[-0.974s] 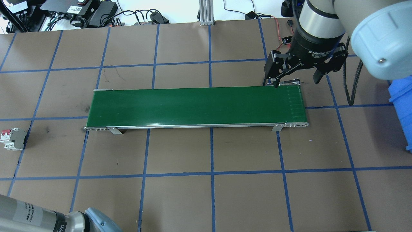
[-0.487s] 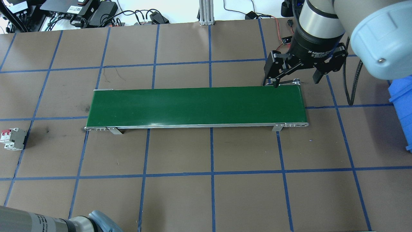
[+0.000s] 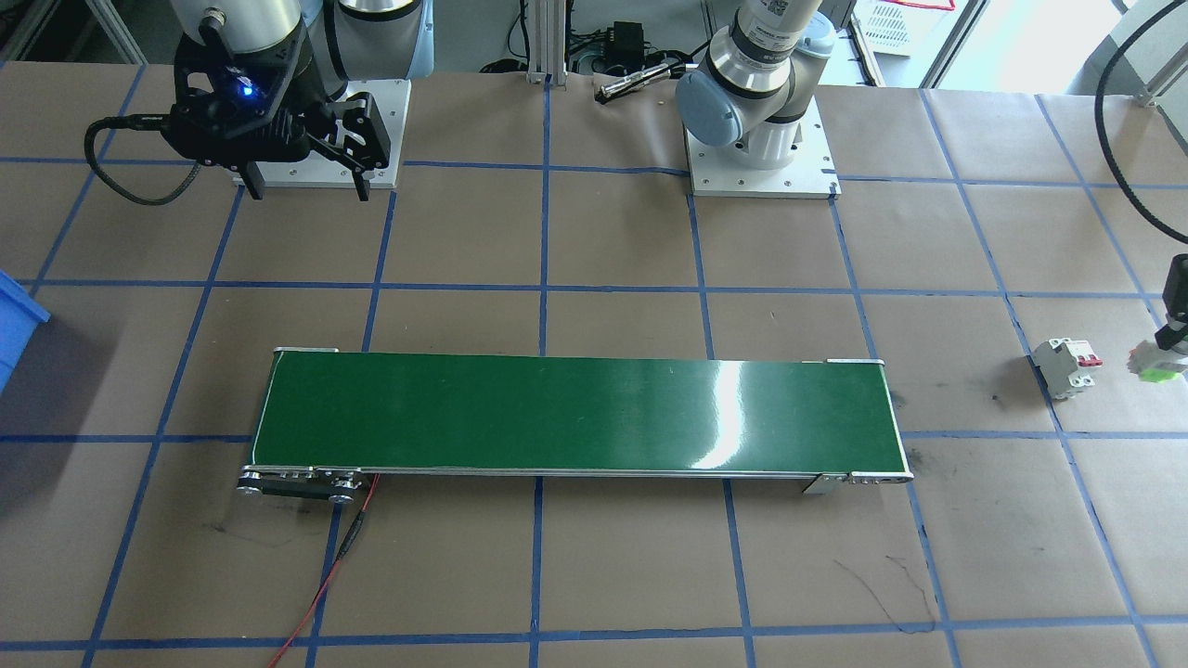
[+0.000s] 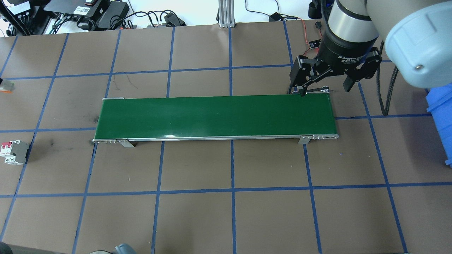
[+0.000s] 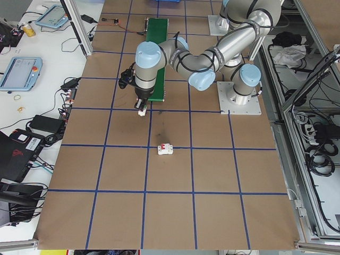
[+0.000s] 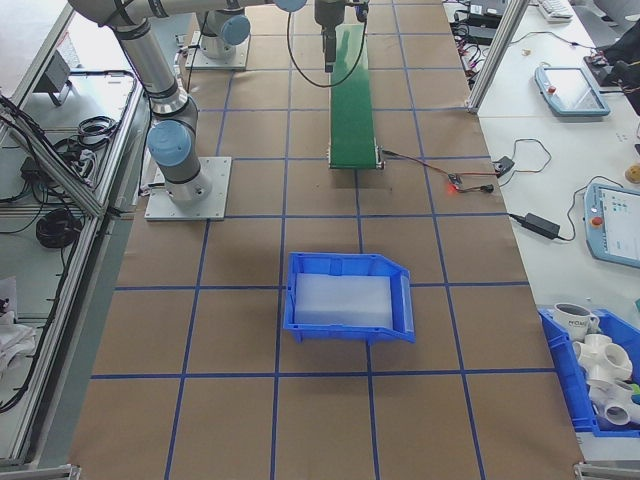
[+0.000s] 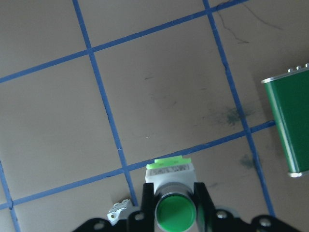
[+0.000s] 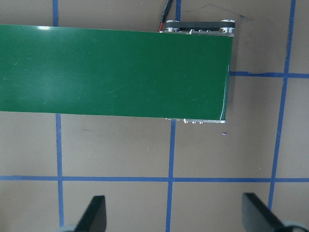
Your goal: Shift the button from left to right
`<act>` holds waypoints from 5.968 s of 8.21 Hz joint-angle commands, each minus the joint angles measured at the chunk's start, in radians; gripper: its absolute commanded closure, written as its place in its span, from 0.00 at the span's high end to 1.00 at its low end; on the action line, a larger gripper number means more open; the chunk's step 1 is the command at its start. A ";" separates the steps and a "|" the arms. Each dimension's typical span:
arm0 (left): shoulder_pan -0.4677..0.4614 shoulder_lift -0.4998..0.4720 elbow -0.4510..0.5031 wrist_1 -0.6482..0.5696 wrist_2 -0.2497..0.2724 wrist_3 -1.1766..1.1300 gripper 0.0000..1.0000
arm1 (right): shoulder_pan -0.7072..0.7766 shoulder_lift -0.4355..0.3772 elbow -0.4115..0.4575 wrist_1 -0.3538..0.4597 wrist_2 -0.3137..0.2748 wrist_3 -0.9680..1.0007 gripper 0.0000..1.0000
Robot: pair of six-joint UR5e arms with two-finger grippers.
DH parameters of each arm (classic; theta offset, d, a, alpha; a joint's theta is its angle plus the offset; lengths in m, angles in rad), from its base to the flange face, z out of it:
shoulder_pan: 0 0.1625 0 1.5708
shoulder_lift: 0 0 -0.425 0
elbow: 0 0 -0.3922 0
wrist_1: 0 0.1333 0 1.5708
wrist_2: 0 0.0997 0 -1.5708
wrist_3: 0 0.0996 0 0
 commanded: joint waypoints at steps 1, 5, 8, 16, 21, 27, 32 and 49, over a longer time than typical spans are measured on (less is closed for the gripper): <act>-0.187 0.036 -0.007 -0.003 0.004 -0.298 0.00 | 0.000 0.000 0.000 0.000 0.000 0.000 1.00; -0.352 0.074 -0.144 -0.011 0.084 0.063 0.00 | 0.000 0.000 0.000 0.000 0.000 0.000 1.00; -0.433 0.101 -0.261 0.004 0.127 0.281 0.00 | 0.000 0.000 0.000 0.000 0.000 0.000 1.00; -0.525 0.021 -0.306 0.214 0.182 0.809 0.00 | -0.002 0.003 0.000 0.038 0.002 0.000 1.00; -0.527 0.013 -0.373 0.240 0.079 0.811 0.00 | 0.000 0.003 0.002 0.038 0.002 0.000 1.00; -0.528 -0.011 -0.369 0.253 0.084 0.851 0.04 | -0.002 0.005 0.002 0.037 0.003 -0.002 1.00; -0.528 -0.025 -0.369 0.266 0.076 0.814 1.00 | -0.002 0.078 0.002 -0.043 0.020 -0.005 1.00; -0.680 0.128 0.194 -0.438 0.076 -1.051 1.00 | -0.112 0.222 0.247 -0.455 0.290 0.082 0.96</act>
